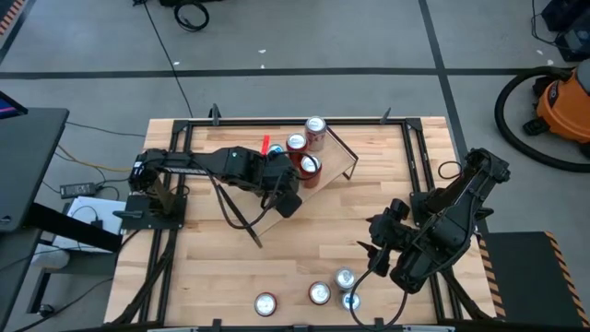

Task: Place canned beverage on shelf
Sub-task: Put the red-white soda can on the shelf aligned with the other red-white soda can

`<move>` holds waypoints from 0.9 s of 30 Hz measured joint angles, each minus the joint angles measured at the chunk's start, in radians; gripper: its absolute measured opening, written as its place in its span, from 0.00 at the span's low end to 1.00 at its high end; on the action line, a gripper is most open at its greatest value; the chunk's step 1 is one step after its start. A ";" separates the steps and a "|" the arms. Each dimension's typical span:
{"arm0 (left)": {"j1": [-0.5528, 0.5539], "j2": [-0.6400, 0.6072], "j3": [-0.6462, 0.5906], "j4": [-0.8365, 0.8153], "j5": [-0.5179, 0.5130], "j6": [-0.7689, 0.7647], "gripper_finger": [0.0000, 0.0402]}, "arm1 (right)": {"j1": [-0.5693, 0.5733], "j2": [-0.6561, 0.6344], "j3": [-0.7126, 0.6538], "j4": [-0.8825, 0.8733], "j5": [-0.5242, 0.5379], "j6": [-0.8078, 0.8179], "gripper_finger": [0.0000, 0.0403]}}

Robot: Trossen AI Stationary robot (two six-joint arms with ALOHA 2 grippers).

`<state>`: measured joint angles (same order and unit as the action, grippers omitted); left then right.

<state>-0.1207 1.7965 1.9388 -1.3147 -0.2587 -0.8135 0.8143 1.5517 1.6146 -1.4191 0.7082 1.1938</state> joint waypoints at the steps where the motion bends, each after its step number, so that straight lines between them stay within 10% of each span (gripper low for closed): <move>1: 0.000 0.000 0.000 0.003 0.003 -0.001 0.79 | 0.000 0.000 0.000 0.006 0.007 0.000 0.77; 27: 0.020 -0.023 0.033 -0.001 -0.022 0.031 0.96 | -0.010 0.000 0.000 0.020 0.026 -0.049 0.77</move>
<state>-0.1009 1.7737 1.9717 -1.3159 -0.2806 -0.7830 0.8039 1.5517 1.6146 -1.3989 0.7344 1.1452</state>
